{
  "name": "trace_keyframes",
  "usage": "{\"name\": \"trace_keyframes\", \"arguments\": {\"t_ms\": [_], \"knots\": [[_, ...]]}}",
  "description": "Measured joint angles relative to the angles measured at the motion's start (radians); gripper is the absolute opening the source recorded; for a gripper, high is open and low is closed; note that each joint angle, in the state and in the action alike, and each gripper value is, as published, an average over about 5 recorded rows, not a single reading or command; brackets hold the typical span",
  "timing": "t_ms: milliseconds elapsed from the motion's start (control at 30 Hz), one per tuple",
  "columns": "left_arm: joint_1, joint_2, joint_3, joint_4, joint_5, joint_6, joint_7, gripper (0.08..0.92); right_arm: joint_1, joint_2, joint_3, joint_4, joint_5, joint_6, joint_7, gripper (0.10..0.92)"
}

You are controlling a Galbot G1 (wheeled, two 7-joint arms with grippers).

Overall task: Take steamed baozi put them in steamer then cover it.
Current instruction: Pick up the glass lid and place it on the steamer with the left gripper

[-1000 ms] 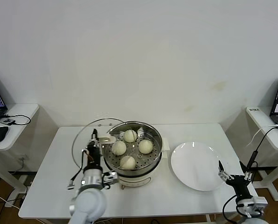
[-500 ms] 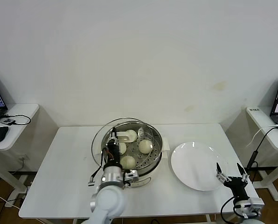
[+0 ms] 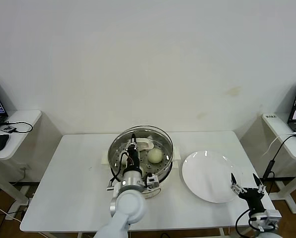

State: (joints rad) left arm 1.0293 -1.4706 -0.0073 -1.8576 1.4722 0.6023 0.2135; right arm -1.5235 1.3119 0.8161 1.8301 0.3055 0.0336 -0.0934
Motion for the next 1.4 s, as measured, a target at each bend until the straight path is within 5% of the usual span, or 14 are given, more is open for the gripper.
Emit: {"name": "trace_keyframes", "arguments": {"t_ms": [1033, 1400], "knots": [[-0.033, -0.024, 0.003, 0.08, 0.106, 0.002, 0.08, 0.144, 0.009, 0.001, -0.004, -0.027, -0.01, 0.005, -0.006, 0.823], [-0.009, -0.006, 0.021, 0.047, 0.091, 0.001, 0.074, 0.42, 0.003, 0.004, -0.003, -0.026, -0.014, 0.007, -0.006, 0.823]]}}
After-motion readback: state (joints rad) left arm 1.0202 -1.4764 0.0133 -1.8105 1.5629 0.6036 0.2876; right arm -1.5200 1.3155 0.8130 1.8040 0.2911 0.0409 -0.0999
